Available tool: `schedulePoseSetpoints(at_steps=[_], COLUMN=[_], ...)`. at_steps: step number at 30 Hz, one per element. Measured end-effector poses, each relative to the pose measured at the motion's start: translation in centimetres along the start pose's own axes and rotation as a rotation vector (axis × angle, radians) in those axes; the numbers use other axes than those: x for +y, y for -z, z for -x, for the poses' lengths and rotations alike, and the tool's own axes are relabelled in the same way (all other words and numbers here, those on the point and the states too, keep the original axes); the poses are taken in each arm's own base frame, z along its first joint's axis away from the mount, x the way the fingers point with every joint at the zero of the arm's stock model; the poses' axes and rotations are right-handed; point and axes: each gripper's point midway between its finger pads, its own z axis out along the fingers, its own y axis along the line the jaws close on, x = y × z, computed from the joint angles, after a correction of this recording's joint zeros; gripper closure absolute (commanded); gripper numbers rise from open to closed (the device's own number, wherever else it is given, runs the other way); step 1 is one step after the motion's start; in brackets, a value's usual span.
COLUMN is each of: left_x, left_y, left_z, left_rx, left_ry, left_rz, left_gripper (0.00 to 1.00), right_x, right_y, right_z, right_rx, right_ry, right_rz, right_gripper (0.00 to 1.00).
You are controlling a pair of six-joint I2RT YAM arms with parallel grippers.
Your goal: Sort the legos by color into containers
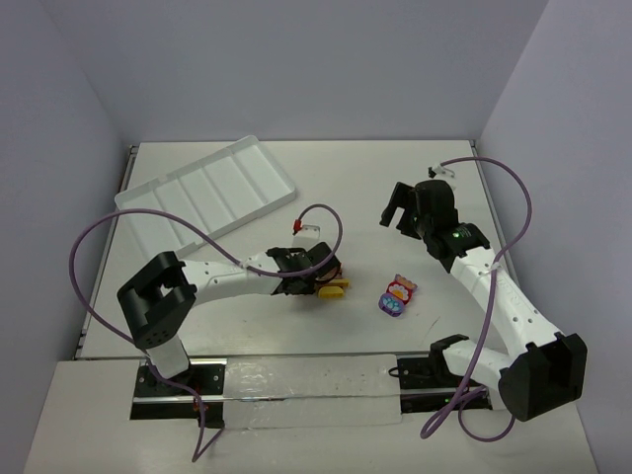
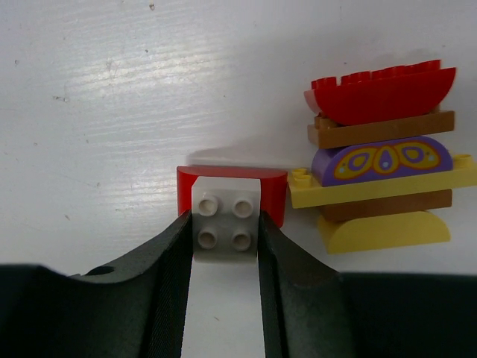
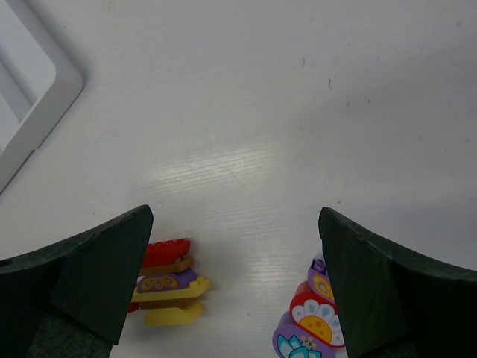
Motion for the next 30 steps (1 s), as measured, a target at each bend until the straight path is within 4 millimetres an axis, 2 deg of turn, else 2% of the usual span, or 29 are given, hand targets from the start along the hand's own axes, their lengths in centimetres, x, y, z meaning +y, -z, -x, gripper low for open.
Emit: schedulePoseSetpoints(at_steps=[2,6,9,12,16,18,20,23,27,30], left_x=[-0.2,-0.6,-0.3,1.1,2.7,2.7,2.3,1.8,0.8,0.3], left_y=[0.5,2.4,4.8,7.5,11.4,13.0,14.0,14.4,14.9,15.3], left_z=[0.5,3.1,5.8,9.2,13.7,15.3,16.3,16.9,17.1,17.2], left_rx=[-0.003,-0.050,-0.092,-0.140,-0.240,-0.278,-0.296,-0.301,-0.294,-0.294], left_ry=[-0.003,0.010,0.056,0.150,0.278,0.322,0.347,0.363,0.363,0.357], left_rz=[-0.001,-0.027,-0.097,-0.188,-0.327,-0.412,-0.492,-0.570,-0.673,-0.748], left_gripper=[1.00,1.00,1.00,1.00,1.00,1.00,1.00,1.00,1.00,1.00], right_x=[0.2,1.4,2.2,3.1,4.7,5.9,7.4,9.4,11.5,12.8], right_y=[0.0,0.2,0.6,1.7,4.0,5.4,6.8,8.2,9.0,9.5], right_z=[-0.1,-0.9,-1.4,-1.4,-0.8,-0.1,0.3,0.6,0.6,0.6], right_rx=[0.007,0.044,0.057,0.046,0.004,-0.032,-0.054,-0.056,-0.023,0.007], right_ry=[0.002,0.019,0.037,0.061,0.071,0.052,0.013,-0.036,-0.103,-0.136], right_rz=[0.012,0.088,0.151,0.225,0.348,0.430,0.525,0.649,0.779,0.855], right_gripper=[0.00,0.00,0.00,0.01,0.07,0.17,0.26,0.37,0.40,0.37])
